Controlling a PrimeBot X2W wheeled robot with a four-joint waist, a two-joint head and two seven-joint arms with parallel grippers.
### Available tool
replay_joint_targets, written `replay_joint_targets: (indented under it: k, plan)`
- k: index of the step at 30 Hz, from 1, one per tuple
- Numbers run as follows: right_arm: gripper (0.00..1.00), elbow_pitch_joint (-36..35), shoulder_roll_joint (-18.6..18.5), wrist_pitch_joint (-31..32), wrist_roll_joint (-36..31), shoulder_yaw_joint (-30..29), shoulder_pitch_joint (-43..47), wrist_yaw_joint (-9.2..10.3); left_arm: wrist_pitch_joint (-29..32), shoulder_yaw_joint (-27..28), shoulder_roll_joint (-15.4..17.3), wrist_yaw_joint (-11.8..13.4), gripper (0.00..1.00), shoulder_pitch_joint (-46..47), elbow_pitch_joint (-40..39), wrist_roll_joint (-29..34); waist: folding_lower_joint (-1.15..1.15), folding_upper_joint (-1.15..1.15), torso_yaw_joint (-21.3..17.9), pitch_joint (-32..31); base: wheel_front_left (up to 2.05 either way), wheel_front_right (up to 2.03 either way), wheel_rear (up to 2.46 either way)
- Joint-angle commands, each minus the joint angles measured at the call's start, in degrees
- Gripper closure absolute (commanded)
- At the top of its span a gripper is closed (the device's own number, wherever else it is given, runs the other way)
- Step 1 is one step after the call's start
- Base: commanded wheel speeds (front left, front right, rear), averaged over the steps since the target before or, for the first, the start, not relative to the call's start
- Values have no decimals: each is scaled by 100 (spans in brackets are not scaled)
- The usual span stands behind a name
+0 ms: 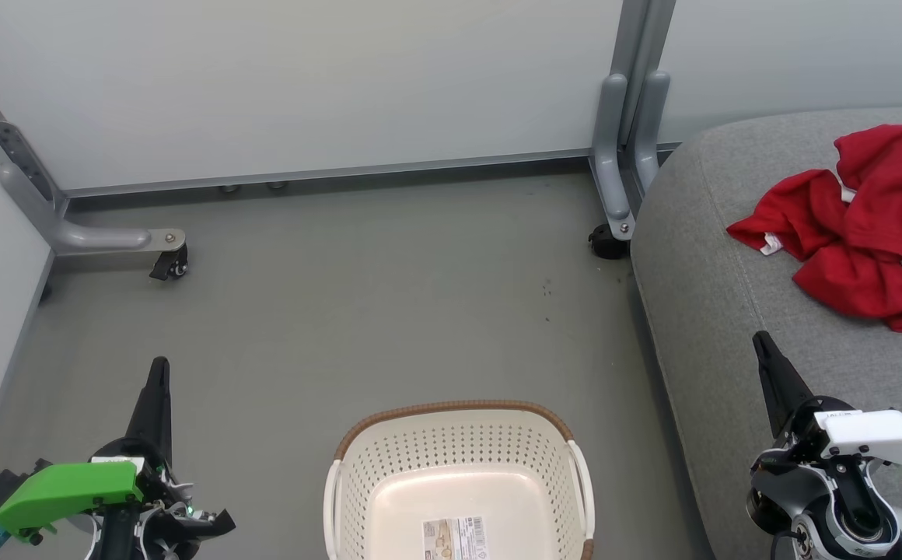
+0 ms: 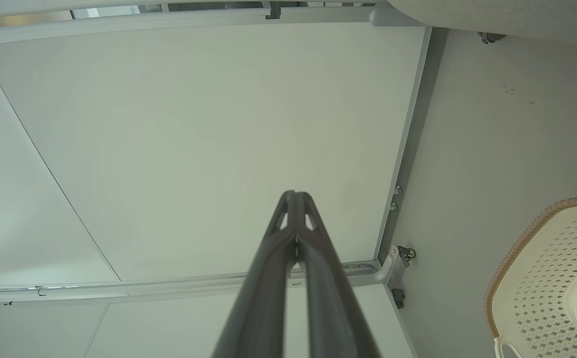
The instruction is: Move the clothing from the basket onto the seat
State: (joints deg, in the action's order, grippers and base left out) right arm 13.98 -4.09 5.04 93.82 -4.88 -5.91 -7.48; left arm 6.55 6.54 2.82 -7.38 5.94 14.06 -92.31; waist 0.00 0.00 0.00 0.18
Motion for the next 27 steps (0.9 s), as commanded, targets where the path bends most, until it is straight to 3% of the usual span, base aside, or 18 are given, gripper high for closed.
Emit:
replay_joint_targets:
  k: [1, 27]
  plan:
    - [100, 14, 11, 41, -20, -18, -42, -2, 19, 13, 8, -28, 100, 69, 3, -18, 0, 0, 0, 0, 0, 0, 0]
    - [100, 16, 45, 70, -63, -65, -47, -2, 18, 12, 8, -28, 100, 69, 3, -19, 0, 0, 0, 0, 0, 0, 0]
